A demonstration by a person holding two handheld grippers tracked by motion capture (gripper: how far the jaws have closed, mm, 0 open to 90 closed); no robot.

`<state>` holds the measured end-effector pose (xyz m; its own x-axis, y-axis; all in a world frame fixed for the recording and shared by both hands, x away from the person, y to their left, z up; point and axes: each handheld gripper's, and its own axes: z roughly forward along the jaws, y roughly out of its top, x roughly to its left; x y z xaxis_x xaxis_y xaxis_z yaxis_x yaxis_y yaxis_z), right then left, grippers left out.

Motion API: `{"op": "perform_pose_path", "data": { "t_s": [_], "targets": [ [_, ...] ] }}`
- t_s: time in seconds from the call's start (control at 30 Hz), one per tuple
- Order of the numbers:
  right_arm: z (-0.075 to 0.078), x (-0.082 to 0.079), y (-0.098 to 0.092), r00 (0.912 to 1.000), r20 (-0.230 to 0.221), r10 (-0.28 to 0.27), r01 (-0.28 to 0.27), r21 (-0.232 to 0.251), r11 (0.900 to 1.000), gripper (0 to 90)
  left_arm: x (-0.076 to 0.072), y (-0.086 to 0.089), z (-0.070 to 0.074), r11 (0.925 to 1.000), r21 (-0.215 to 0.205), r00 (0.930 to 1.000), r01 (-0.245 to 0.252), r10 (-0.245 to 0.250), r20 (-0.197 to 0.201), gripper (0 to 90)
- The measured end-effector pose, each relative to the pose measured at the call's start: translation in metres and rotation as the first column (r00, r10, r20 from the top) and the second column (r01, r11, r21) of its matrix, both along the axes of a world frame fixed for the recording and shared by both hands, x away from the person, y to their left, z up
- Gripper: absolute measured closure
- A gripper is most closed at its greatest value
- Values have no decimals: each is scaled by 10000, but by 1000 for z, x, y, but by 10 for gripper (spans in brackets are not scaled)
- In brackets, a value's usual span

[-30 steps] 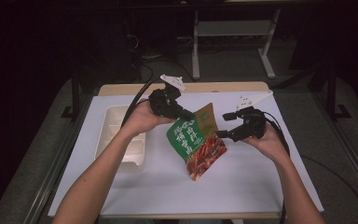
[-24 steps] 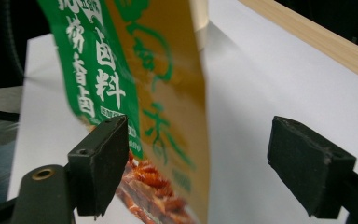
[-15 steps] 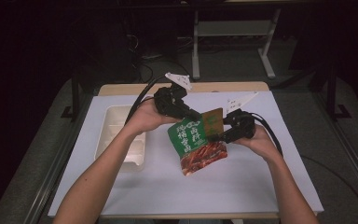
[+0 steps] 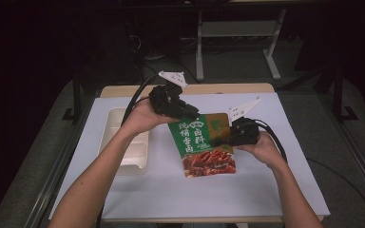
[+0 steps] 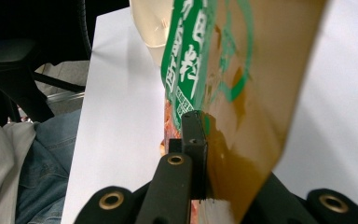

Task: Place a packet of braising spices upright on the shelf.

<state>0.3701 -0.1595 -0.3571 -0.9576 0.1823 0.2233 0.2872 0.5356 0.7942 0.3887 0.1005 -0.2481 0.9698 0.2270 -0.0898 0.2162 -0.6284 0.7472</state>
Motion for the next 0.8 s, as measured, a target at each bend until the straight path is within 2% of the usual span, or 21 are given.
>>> {"op": "perform_pose_path", "data": {
  "t_s": [0.13, 0.33, 0.47, 0.6, 0.8],
  "targets": [
    [8, -7, -7, 9996, 73, -282, 282, -38, 9996, 897, -5, 10, 2, 9998, -128, 9996, -177, 180, 211, 655],
    [16, -14, -17, 9966, 318, -758, 761, -93, 9971, 898, -13, 28, 1, 9987, -340, 9984, -376, 390, 417, 600],
    [18, -16, -23, 9948, 357, -958, 962, -83, 9953, 897, -18, 40, -2, 9981, -292, 9973, -545, 558, 487, 588],
    [22, -18, -32, 9904, 426, -1314, 1315, 17, 9913, 898, -27, 49, -5, 9975, -289, 9958, -647, 664, 637, 570],
    [31, -19, -38, 9811, 565, -1849, 1863, -197, 9823, 897, -42, 57, -13, 9983, -272, 9961, -507, 525, 708, 557]
  ]
}}
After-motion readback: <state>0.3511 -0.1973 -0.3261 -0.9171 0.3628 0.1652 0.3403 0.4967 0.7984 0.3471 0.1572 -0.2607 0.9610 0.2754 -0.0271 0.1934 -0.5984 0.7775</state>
